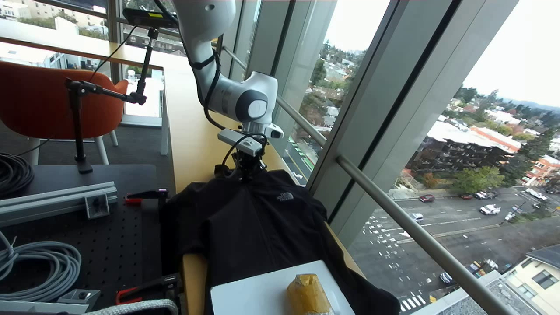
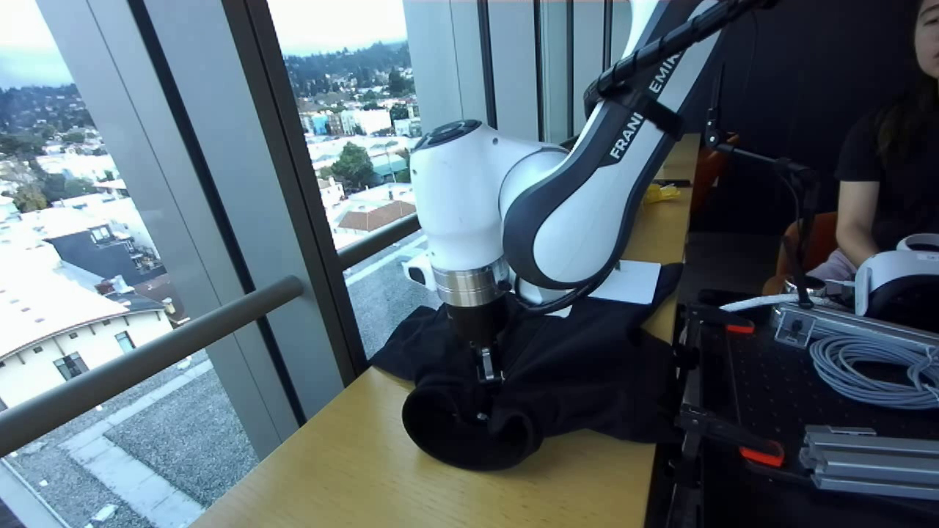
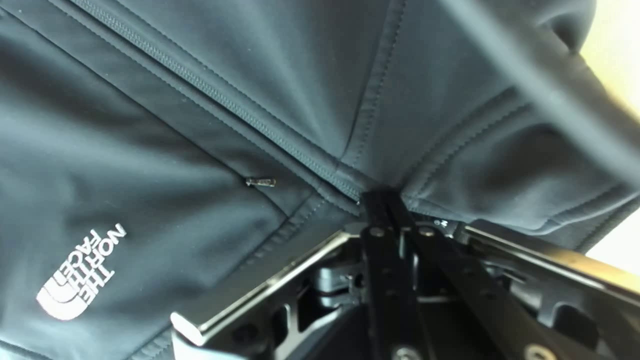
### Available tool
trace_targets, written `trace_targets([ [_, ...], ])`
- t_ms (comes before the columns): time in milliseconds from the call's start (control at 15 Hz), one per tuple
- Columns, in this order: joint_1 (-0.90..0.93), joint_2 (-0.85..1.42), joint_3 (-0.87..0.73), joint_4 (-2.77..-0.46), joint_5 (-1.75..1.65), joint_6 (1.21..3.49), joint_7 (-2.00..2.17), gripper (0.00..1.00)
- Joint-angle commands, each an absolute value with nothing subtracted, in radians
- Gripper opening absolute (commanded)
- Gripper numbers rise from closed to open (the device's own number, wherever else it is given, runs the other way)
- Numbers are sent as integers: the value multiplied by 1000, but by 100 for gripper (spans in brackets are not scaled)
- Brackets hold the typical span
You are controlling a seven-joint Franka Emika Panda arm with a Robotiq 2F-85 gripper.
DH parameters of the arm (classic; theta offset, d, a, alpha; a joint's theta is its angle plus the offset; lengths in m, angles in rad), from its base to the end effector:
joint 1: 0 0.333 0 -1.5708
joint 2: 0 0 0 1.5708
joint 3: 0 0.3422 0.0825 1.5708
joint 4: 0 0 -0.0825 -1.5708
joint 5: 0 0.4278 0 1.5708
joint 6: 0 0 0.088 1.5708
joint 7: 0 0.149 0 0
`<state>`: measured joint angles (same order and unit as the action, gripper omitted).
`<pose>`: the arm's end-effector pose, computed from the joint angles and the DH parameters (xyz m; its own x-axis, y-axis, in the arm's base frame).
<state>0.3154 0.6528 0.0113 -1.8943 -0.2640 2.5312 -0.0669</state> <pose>0.6331 0.2109 0.0964 0.8210 0.5695 -0.0396 0.5690 -0.8108 0.1372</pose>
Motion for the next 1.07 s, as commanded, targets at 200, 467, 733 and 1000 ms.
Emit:
trace_targets([
  [200,338,603,36,-1929,-312,2524,-34,1],
  [467,332,554,24,-2000,-350,2544,-40,1],
  [733,319,520,16,-2070,-388,2567,-43,1],
  [1000,318,517,19,-2068,-407,2582,-47,1],
])
